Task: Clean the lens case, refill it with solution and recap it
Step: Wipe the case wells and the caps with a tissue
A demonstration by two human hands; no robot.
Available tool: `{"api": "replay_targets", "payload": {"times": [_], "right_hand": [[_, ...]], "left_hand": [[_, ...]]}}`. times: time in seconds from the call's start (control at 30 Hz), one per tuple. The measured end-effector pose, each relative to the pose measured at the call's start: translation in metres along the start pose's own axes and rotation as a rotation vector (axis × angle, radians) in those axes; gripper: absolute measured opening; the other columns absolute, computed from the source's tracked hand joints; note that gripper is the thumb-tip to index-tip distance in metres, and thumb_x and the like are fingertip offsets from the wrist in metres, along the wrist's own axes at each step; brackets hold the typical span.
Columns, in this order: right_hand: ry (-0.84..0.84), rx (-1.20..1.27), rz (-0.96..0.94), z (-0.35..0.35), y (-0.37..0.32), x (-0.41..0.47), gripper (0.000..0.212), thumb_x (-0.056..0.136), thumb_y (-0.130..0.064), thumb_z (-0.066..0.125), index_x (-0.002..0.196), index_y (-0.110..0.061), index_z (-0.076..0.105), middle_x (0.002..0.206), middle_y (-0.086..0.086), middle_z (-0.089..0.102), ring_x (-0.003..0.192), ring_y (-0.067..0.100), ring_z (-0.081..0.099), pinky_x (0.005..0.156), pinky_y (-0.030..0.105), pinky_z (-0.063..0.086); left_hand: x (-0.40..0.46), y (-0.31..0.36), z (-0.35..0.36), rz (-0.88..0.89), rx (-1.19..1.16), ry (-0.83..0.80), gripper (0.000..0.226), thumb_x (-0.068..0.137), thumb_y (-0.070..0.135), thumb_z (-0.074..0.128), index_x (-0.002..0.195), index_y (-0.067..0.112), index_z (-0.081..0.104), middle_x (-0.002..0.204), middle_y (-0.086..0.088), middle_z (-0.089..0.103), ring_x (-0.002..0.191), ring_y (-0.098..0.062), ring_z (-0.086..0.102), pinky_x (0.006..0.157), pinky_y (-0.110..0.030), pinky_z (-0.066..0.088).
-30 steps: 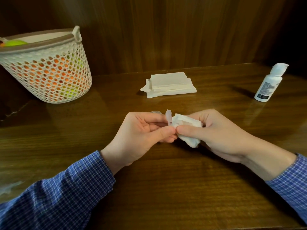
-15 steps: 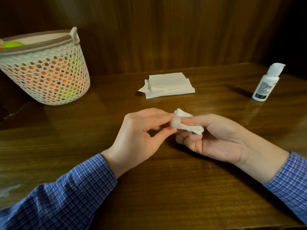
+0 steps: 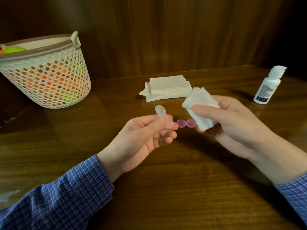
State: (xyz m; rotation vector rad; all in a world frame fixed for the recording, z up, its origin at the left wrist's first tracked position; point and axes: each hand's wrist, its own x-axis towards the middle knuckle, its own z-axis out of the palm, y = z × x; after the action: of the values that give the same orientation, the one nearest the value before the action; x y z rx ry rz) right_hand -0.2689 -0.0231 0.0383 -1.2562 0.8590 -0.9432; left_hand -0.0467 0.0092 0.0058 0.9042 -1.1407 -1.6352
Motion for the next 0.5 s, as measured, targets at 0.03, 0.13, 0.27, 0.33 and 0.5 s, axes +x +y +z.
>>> {"api": "replay_targets", "payload": {"times": [0.03,0.13,0.27,0.33,0.5], "right_hand": [[0.018,-0.176,-0.161,-0.001,0.002,-0.001,0.021,0.079,-0.029,0.076,0.097,-0.021,0.083,0.085,-0.012,0.073,0.075,0.005,0.071,0.061,0.016,0.052],[0.0,-0.672,-0.653,-0.003,0.013,-0.002,0.018,0.093,-0.012,0.071,0.108,-0.018,0.079,0.09,-0.009,0.069,0.082,0.013,0.065,0.067,0.015,0.046],[-0.131,-0.884,-0.867,-0.001,0.026,-0.001,0.027,0.091,-0.005,0.071,0.116,-0.013,0.077,0.099,0.005,0.064,0.09,0.021,0.061,0.069,0.031,0.052],[-0.136,-0.949,-0.9,-0.002,0.028,0.001,0.026,0.091,-0.008,0.072,0.115,-0.014,0.078,0.101,0.005,0.064,0.094,0.021,0.061,0.071,0.036,0.053],[-0.219,-0.946,-0.797,0.002,0.033,0.002,0.022,0.091,-0.009,0.074,0.109,-0.02,0.08,0.099,-0.004,0.06,0.091,0.018,0.059,0.069,0.029,0.05]], "left_hand": [[0.0,0.0,-0.001,-0.053,-0.075,-0.051,0.029,0.085,0.031,0.071,0.104,0.011,0.082,0.091,-0.004,0.074,0.082,-0.01,0.071,0.073,-0.021,0.058],[0.0,0.002,-0.002,-0.15,-0.209,-0.188,0.026,0.091,0.03,0.069,0.107,0.012,0.078,0.099,-0.004,0.071,0.087,-0.01,0.069,0.076,-0.022,0.058],[0.001,0.003,-0.003,-0.249,-0.301,-0.214,0.038,0.086,0.029,0.08,0.112,0.006,0.064,0.096,-0.008,0.062,0.079,-0.012,0.066,0.07,-0.021,0.059],[0.001,0.002,-0.003,-0.278,-0.308,-0.204,0.033,0.084,0.028,0.081,0.108,0.007,0.071,0.094,-0.008,0.061,0.076,-0.012,0.066,0.068,-0.02,0.06],[0.0,0.002,-0.004,-0.306,-0.263,-0.169,0.027,0.086,0.024,0.075,0.104,0.005,0.075,0.096,-0.01,0.065,0.073,-0.011,0.067,0.065,-0.018,0.06]]}}
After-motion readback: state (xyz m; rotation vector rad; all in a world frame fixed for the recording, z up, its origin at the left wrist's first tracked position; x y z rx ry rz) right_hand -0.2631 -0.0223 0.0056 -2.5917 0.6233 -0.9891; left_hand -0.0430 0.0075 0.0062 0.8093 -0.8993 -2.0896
